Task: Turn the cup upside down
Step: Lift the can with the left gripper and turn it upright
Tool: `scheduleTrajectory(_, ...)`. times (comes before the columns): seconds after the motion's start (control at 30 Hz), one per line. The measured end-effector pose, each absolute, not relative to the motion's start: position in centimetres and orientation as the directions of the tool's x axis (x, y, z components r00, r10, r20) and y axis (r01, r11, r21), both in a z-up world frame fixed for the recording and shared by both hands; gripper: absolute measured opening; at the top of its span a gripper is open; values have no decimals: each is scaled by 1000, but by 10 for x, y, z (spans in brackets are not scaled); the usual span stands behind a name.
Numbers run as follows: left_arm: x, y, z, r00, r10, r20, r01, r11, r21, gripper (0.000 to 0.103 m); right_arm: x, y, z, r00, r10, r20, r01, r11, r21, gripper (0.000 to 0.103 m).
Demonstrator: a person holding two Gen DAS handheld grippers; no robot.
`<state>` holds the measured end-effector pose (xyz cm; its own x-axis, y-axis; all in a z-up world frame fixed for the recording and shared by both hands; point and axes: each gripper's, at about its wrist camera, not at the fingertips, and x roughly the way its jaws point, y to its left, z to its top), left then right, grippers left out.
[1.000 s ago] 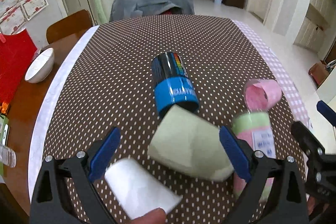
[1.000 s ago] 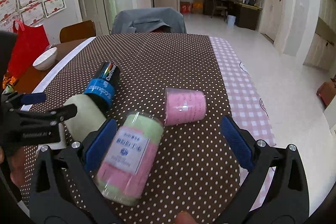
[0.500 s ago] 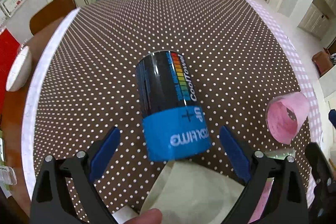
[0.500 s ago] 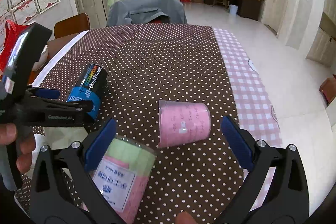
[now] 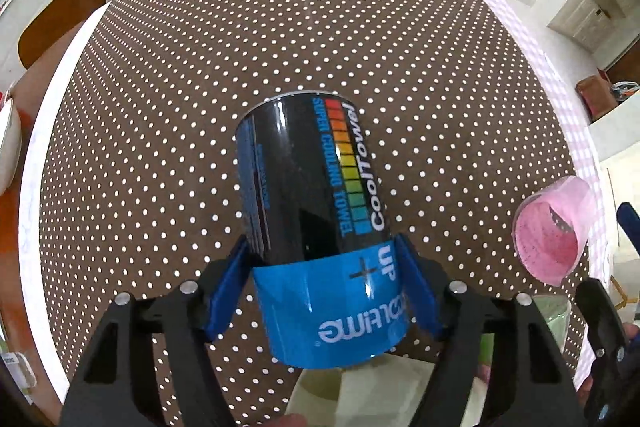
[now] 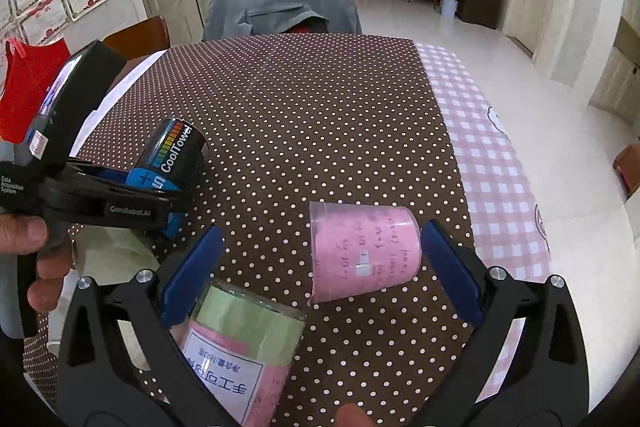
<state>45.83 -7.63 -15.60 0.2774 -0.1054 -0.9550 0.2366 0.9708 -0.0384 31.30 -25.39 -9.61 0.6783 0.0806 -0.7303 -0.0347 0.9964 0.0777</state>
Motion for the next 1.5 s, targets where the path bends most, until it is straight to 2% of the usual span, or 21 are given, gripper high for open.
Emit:
scheduleTrajectory(0.53, 414, -65, -85, 463, -207, -862, 288, 955, -75, 66, 282, -252, -74, 716, 64, -695, -8, 996, 84, 97)
scheduleTrajectory(0.9, 311, -58, -35, 572, -286, -768, 335, 937, -99, 66, 223, -247, -55, 766, 51, -641, -2, 997, 77, 97)
scheduleTrajectory(1.17, 225, -53, -51, 593, -328, -735, 357, 926, -126, 66, 171, -241, -60, 781, 64, -622, -20, 997, 77, 97)
scheduleTrajectory(1.5, 148, -53, -81, 612, -308, -728, 315, 940, -133, 66, 100, -251, -54, 830, 78, -553, -11, 992, 122, 97)
